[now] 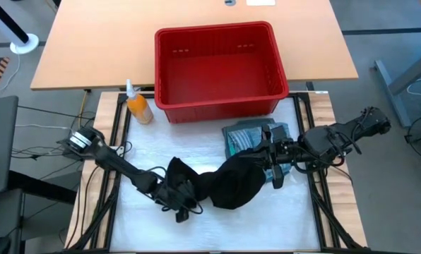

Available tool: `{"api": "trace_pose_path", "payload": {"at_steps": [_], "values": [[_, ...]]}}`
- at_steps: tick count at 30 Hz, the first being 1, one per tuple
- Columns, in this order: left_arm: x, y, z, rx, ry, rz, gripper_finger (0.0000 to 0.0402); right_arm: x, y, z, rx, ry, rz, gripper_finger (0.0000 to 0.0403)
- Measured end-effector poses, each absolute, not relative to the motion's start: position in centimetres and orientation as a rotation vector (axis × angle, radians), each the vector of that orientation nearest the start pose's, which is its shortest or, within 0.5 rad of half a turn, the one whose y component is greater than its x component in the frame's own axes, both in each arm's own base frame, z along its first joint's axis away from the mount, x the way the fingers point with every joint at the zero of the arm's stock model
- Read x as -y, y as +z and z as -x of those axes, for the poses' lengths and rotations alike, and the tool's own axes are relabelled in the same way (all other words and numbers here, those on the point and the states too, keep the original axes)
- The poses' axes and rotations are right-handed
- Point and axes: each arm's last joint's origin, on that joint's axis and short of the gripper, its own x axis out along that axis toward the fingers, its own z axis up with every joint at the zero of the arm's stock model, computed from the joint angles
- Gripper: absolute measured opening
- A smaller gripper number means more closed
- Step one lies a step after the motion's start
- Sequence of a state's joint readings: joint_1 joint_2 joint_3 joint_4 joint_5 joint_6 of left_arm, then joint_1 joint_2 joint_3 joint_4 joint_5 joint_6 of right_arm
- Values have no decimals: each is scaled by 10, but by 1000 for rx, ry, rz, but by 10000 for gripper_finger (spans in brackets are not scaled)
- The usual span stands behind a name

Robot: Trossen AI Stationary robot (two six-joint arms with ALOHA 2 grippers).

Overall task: Fold Laundry from Bin
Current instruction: Fold the black shirt

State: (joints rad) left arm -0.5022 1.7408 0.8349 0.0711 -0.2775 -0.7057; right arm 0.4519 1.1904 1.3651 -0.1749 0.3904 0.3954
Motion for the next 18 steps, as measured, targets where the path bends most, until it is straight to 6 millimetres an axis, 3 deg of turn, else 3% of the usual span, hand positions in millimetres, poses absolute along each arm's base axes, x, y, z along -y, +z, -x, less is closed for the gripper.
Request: {"api": "trace_pose_path", "payload": {"at_steps": [5,10,14,18], "values": [[146,125,-291,-833,236,294,168,-99,450,-227,-16,75,-394,27],[144,128,-291,-823,242,285,32,-99,449,-227,-29,85,-389,27],[142,150,-285,-800,188,270,5,-99,448,-227,-42,83,-383,27],[135,195,-272,-708,127,262,1,-99,447,-227,-48,82,-378,27]]}}
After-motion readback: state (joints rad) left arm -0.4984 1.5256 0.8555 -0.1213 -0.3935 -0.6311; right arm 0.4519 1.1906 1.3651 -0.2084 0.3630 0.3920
